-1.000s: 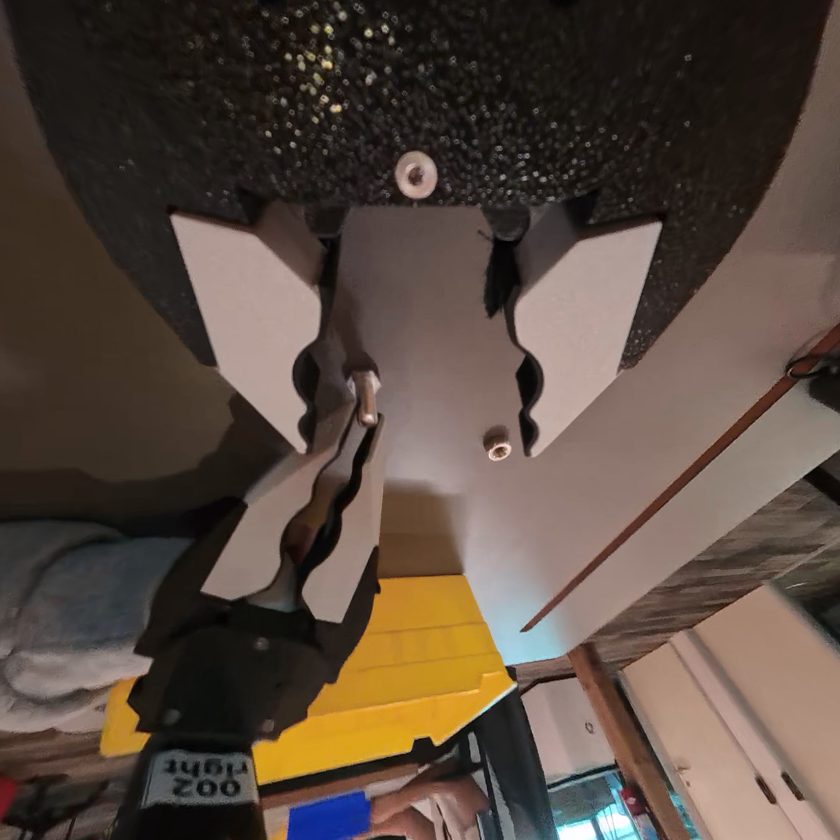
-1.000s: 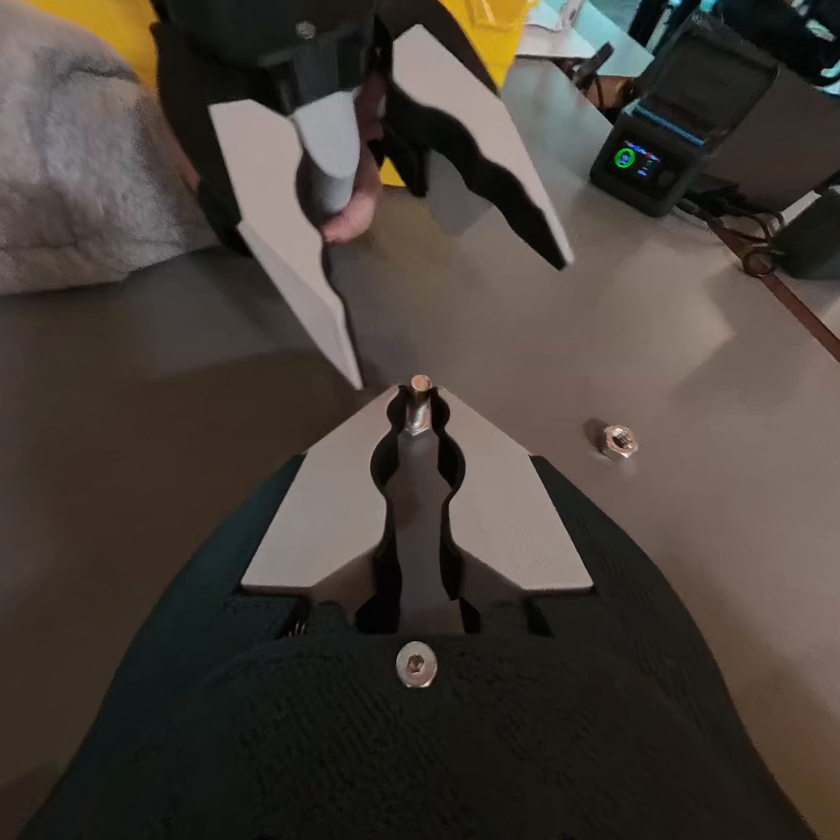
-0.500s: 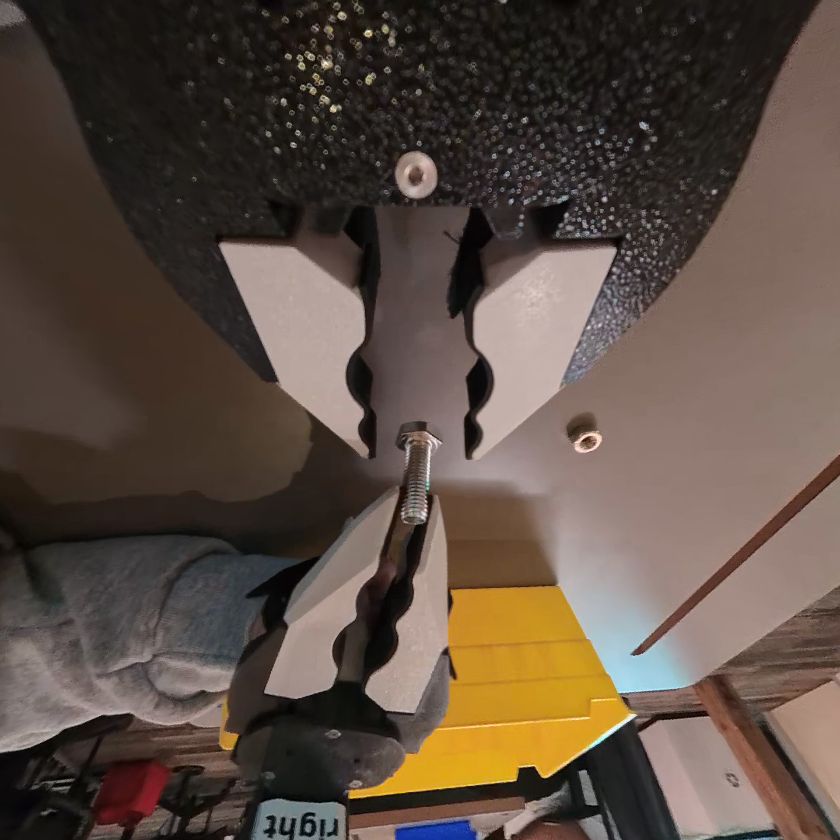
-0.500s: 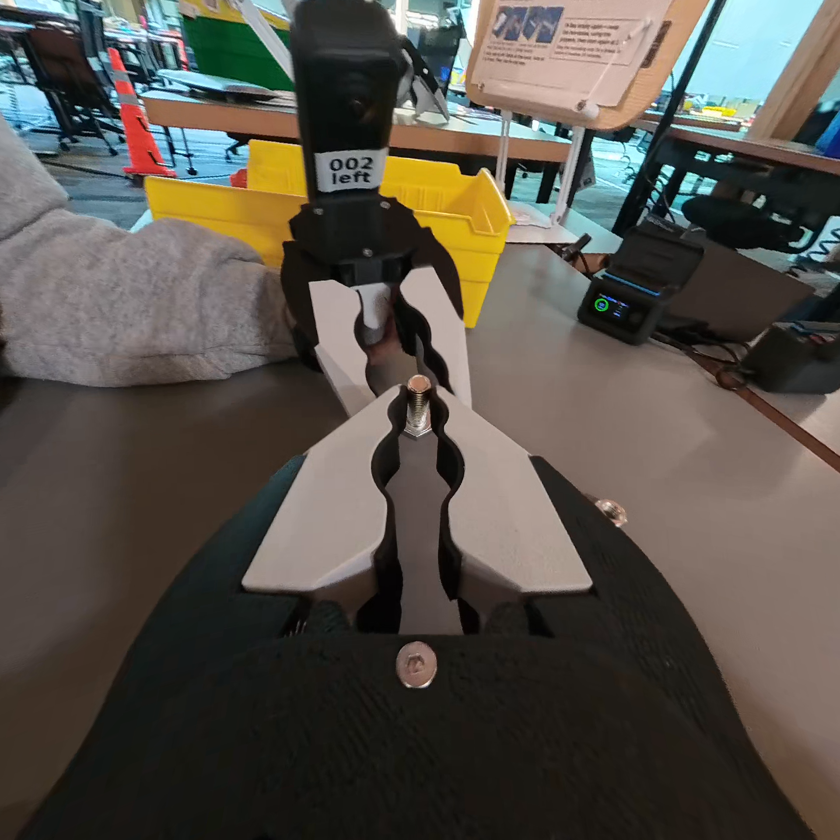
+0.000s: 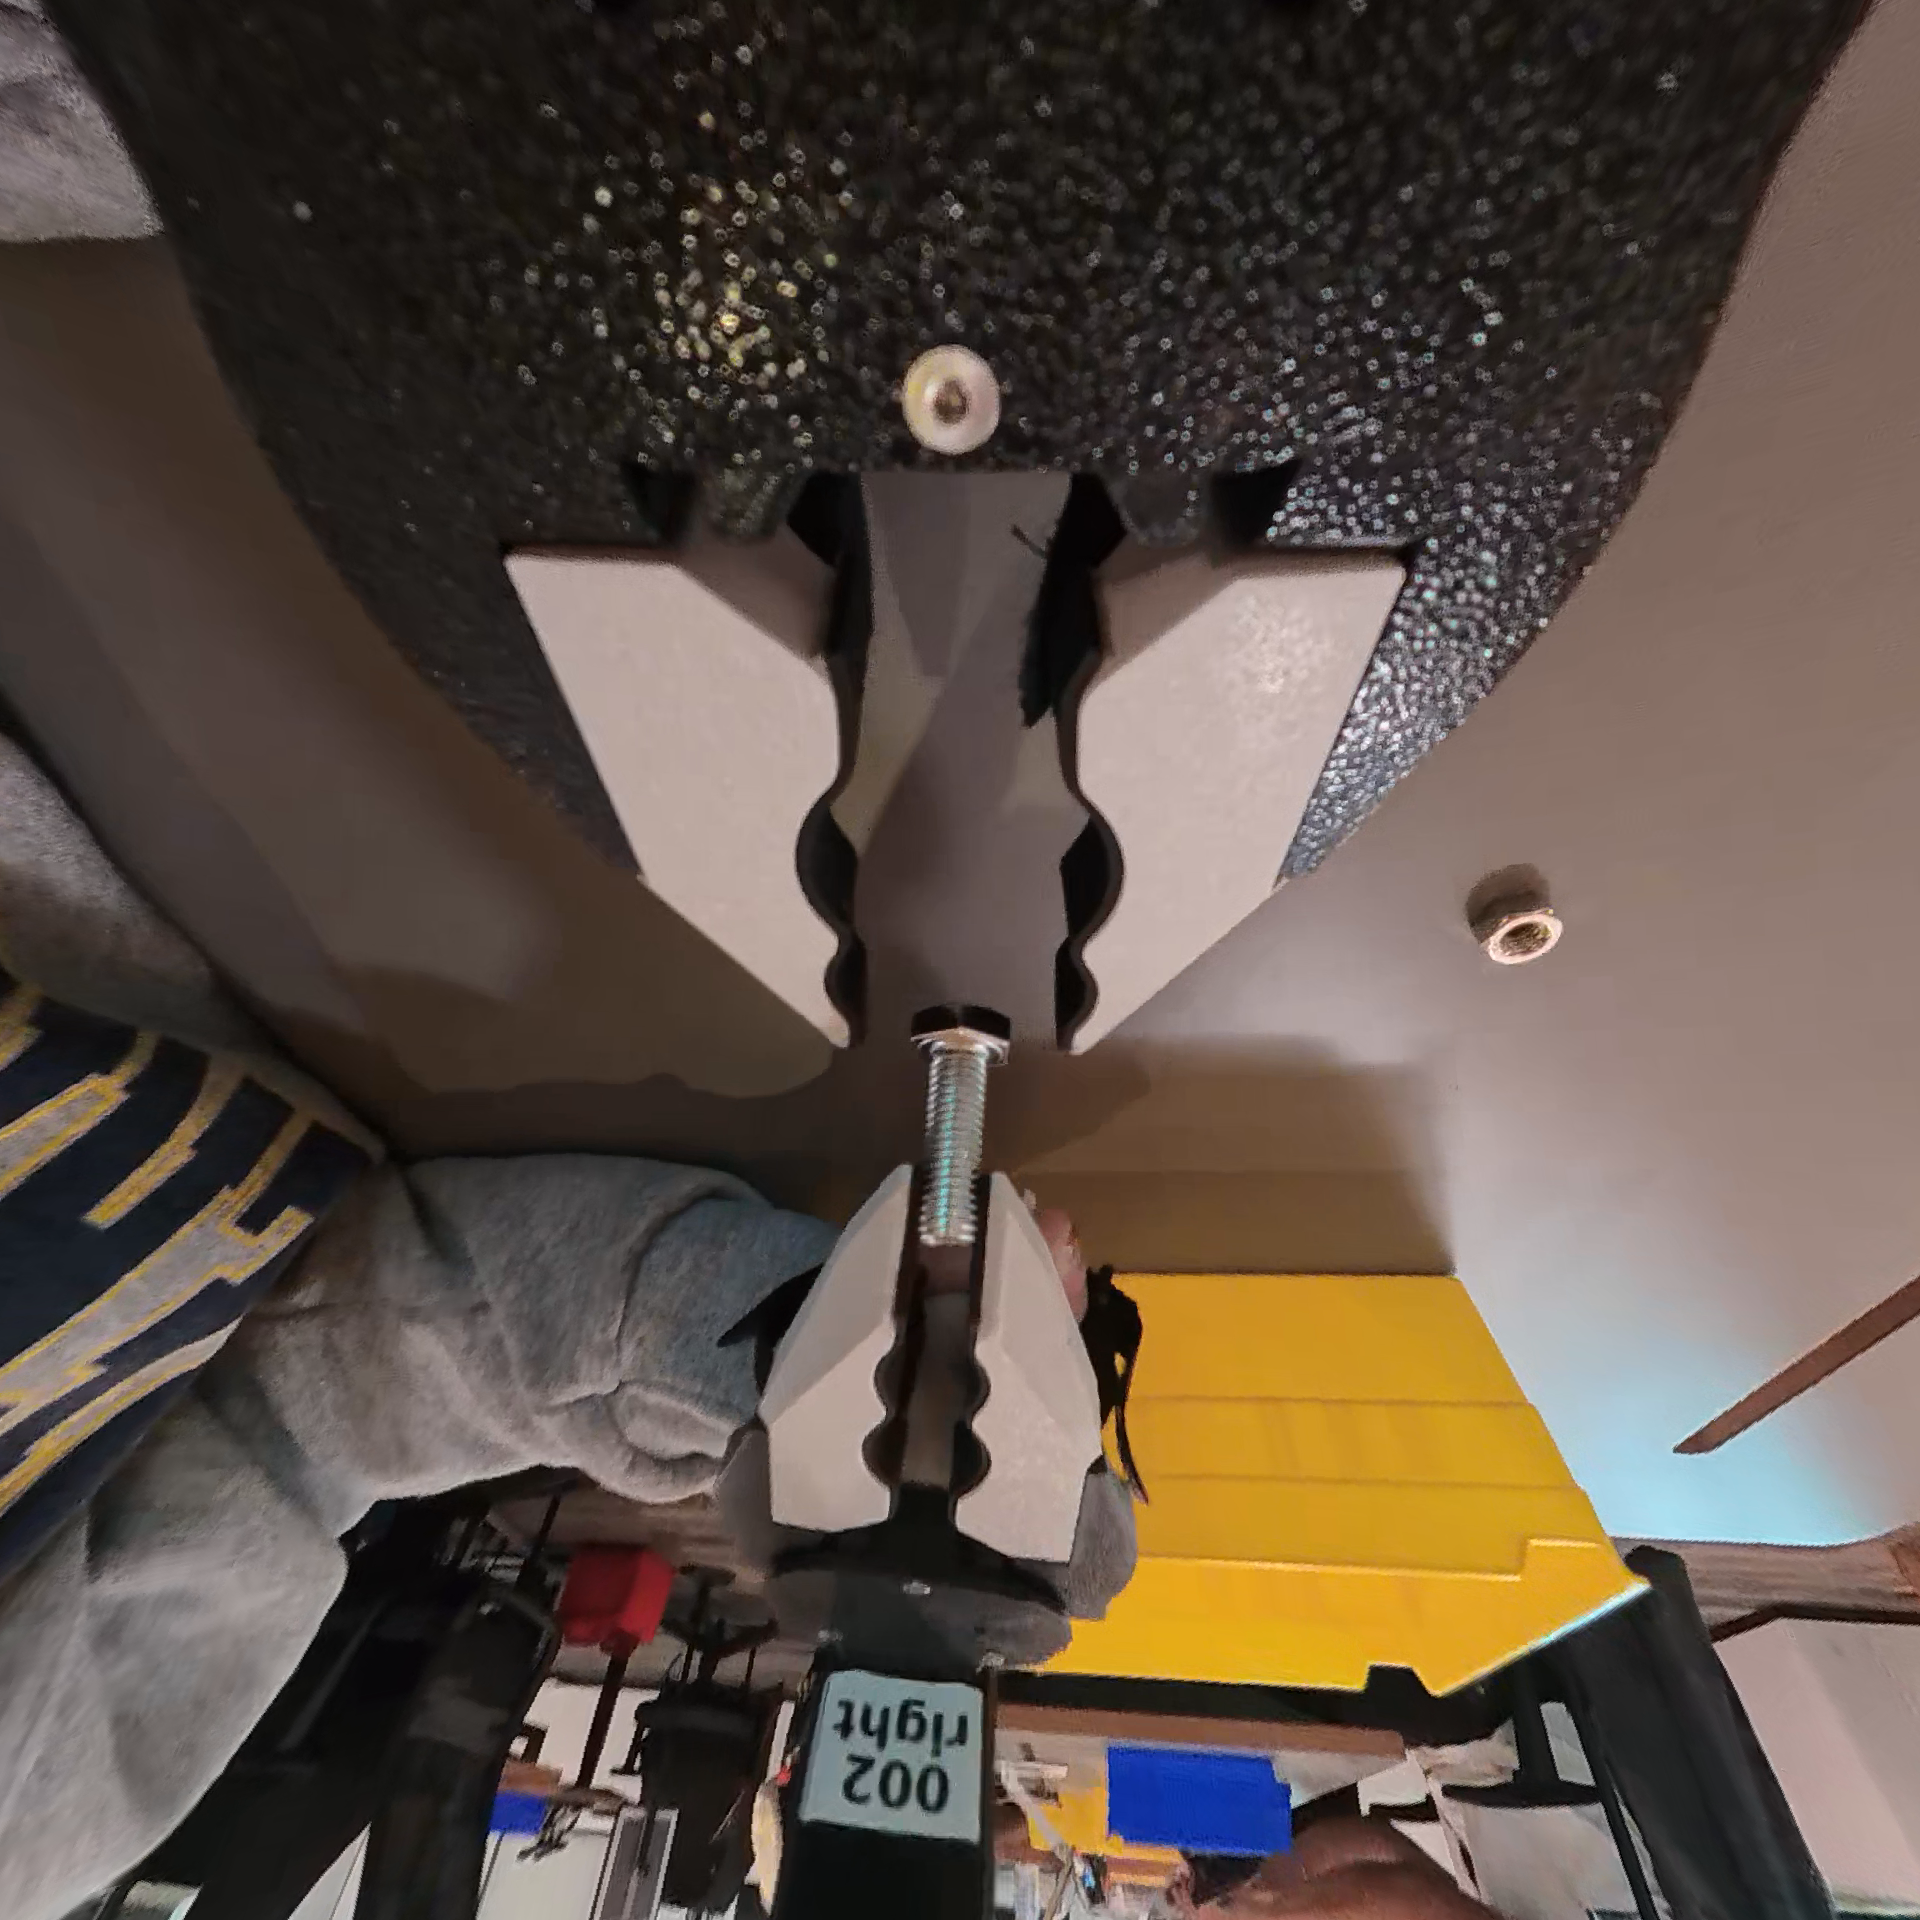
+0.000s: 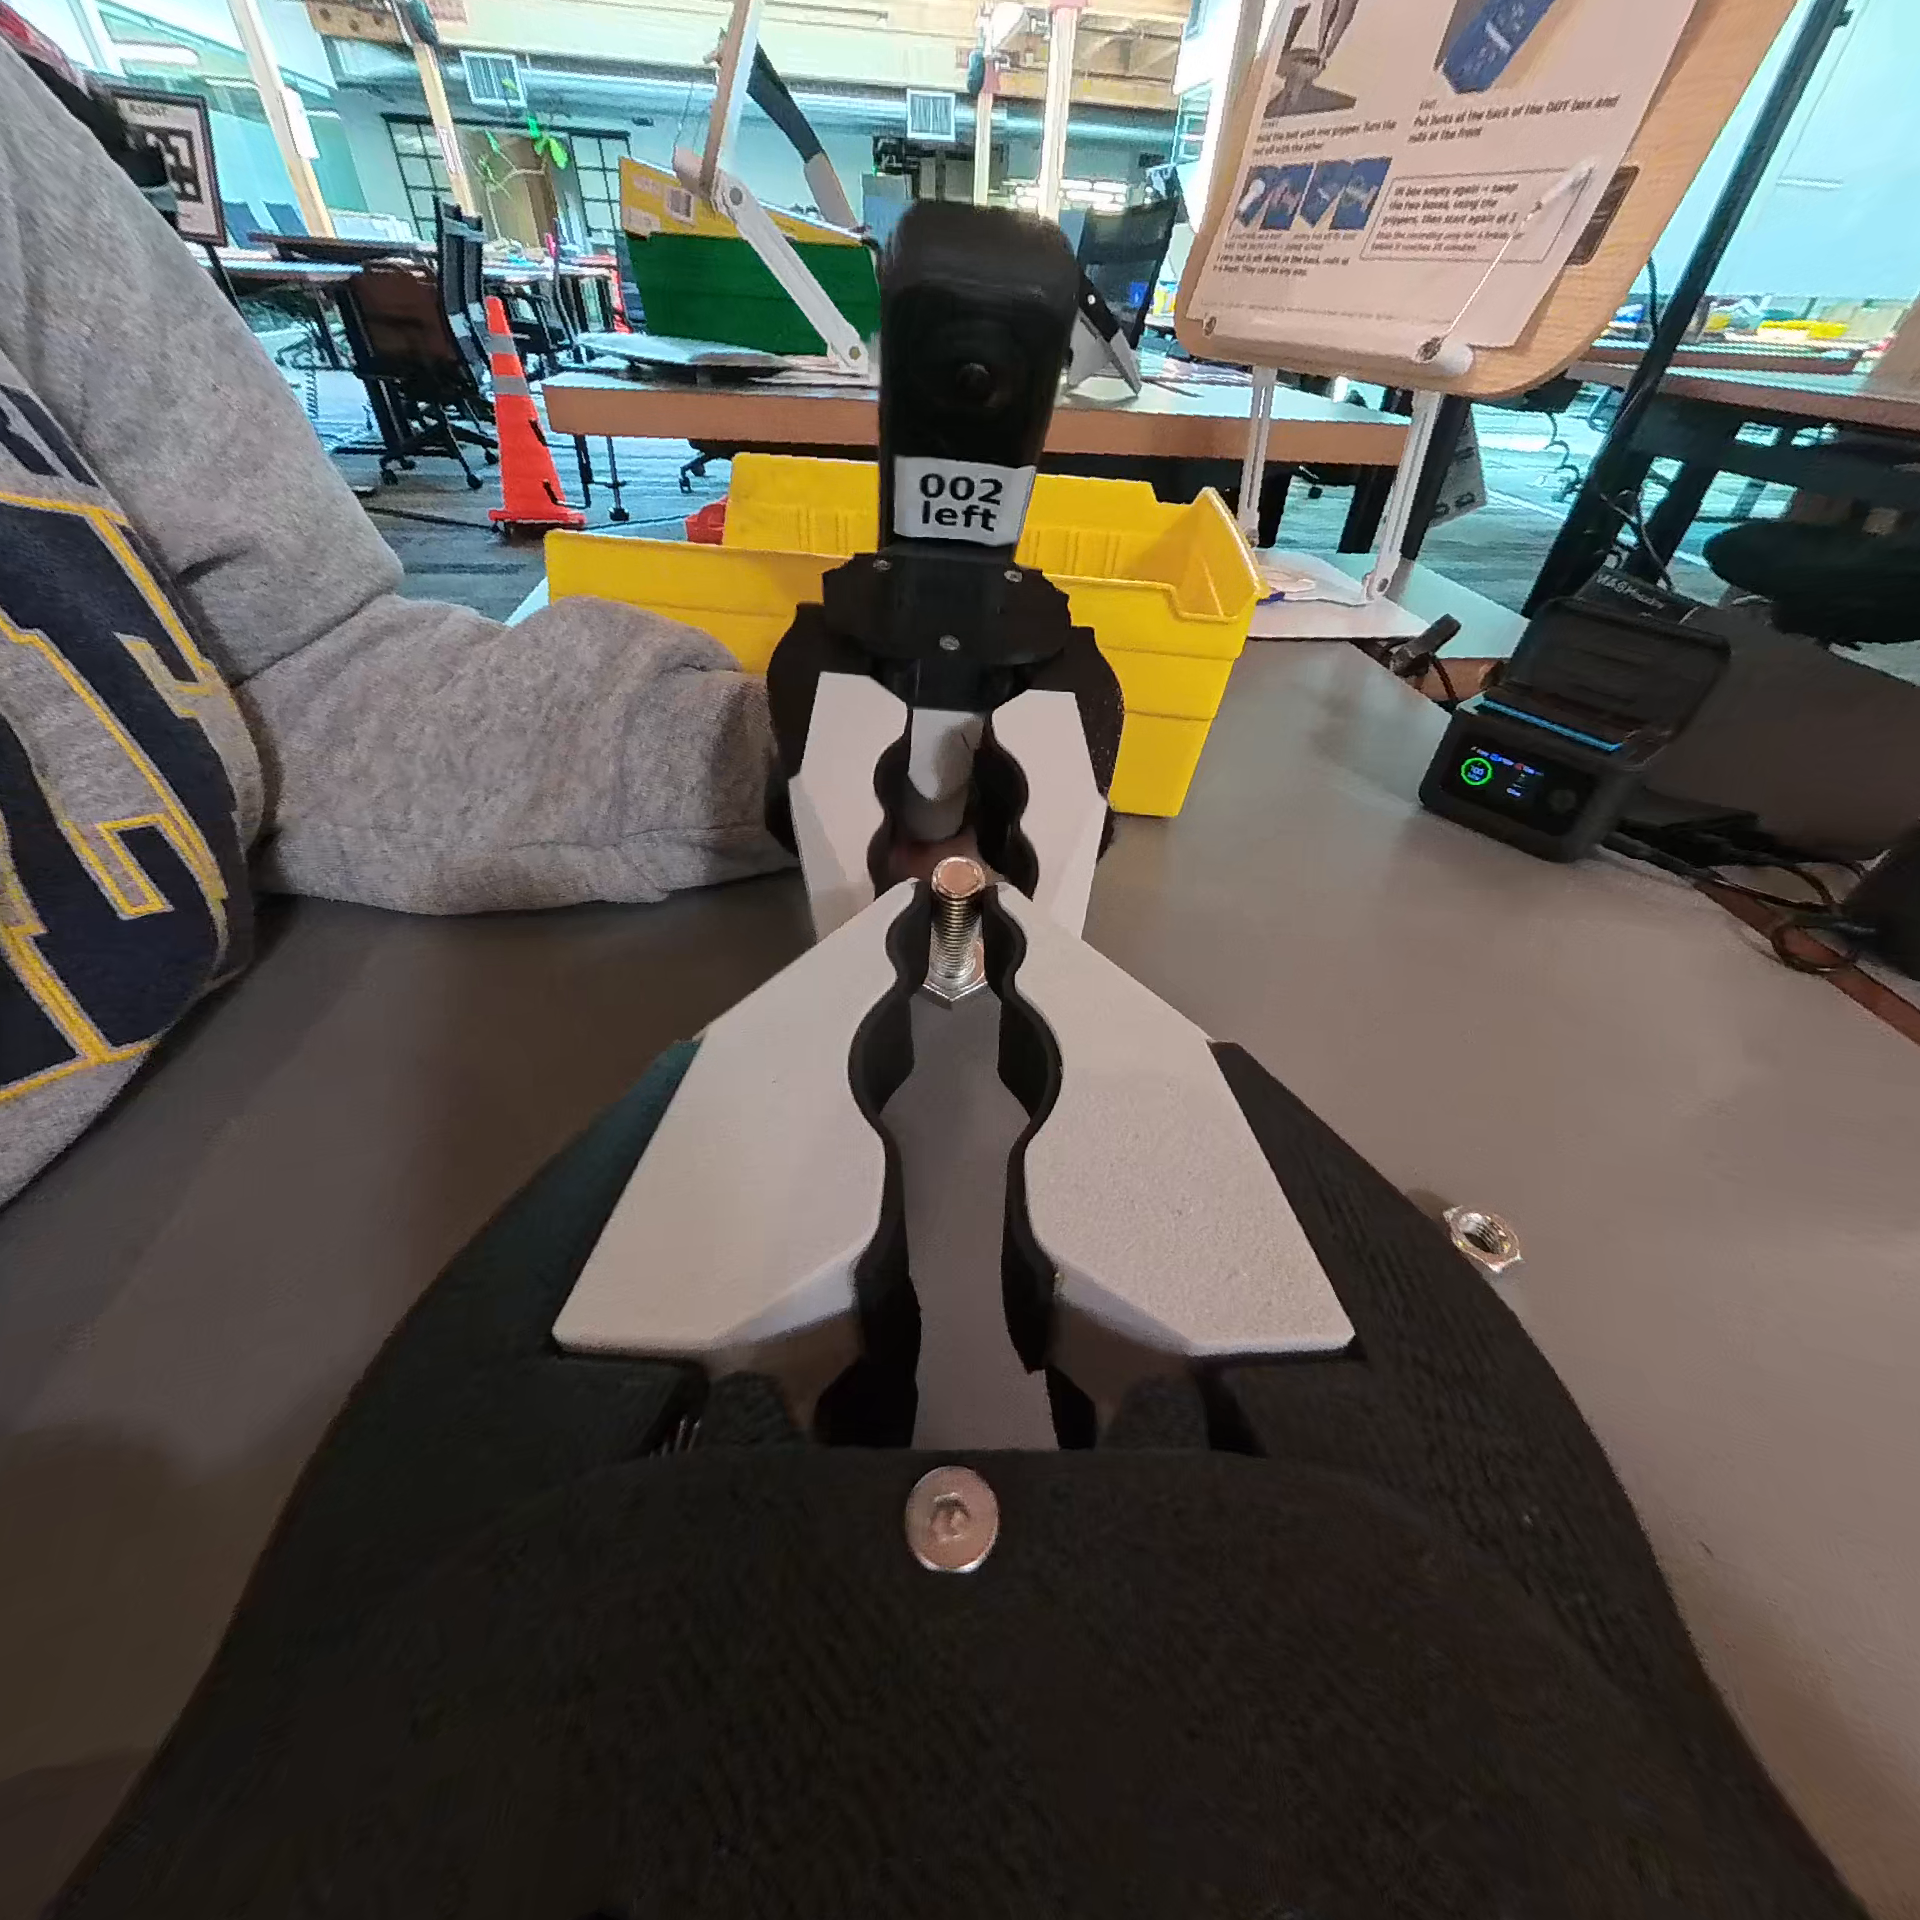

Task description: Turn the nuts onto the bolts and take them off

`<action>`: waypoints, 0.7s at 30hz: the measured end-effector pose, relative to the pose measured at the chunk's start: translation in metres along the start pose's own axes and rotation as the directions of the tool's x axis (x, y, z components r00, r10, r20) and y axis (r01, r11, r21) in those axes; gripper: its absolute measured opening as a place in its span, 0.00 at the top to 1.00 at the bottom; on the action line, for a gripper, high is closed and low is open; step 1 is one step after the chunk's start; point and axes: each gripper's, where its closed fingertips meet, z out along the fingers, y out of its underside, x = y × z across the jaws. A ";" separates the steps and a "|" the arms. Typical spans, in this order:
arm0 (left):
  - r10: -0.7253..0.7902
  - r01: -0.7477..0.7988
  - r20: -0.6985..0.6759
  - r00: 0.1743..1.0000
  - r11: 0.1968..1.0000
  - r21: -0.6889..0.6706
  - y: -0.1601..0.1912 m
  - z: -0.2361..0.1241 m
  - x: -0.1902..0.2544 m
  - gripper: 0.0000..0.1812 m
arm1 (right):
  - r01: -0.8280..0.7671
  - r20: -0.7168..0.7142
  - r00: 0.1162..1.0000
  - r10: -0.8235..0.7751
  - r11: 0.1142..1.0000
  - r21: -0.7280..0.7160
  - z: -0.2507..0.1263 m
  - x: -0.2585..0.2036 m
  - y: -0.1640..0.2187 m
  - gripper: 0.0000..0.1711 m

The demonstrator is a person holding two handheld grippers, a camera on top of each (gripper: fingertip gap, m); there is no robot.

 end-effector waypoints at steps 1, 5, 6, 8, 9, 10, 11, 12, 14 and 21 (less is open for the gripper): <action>-0.006 0.006 -0.010 1.000 1.000 0.007 -0.001 0.000 0.001 0.82 | -0.002 0.005 1.000 0.002 1.000 0.006 0.000 -0.001 -0.001 0.95; -0.019 0.020 -0.028 0.999 0.999 0.038 -0.006 -0.001 0.003 0.85 | -0.008 0.023 1.000 0.008 1.000 0.021 0.001 -0.004 -0.004 0.96; -0.025 0.027 -0.036 0.999 0.998 0.054 -0.008 -0.001 0.004 0.86 | -0.009 0.027 1.000 0.008 1.000 0.023 0.001 -0.005 -0.004 0.96; -0.040 0.045 -0.059 0.997 0.996 0.081 -0.012 -0.002 0.006 0.89 | -0.008 0.029 1.000 0.008 1.000 0.026 0.001 -0.005 -0.005 0.96; -0.043 0.049 -0.071 0.997 0.995 0.083 -0.013 -0.002 0.007 0.91 | -0.008 0.029 1.000 0.008 1.000 0.027 0.001 -0.005 -0.005 0.96; -0.046 0.052 -0.075 0.996 0.995 0.083 -0.013 -0.002 0.008 0.91 | -0.009 0.030 1.000 0.008 1.000 0.029 0.001 -0.006 -0.005 0.96; -0.046 0.052 -0.075 0.996 0.995 0.083 -0.013 -0.002 0.008 0.90 | -0.010 0.031 0.999 0.009 0.999 0.033 0.001 -0.006 -0.006 0.96; -0.045 0.052 -0.074 0.996 0.995 0.084 -0.013 -0.002 0.008 0.88 | -0.013 0.032 0.999 0.011 0.999 0.040 0.000 -0.006 -0.007 0.96; -0.048 0.054 -0.069 0.996 0.995 0.084 -0.013 -0.002 0.007 0.85 | -0.019 0.035 0.999 0.017 0.998 0.054 -0.001 -0.006 -0.010 0.96; -0.017 0.023 -0.065 0.998 0.995 0.101 -0.015 -0.002 0.009 0.91 | -0.018 0.034 0.999 0.015 0.998 0.067 -0.002 -0.006 -0.012 0.96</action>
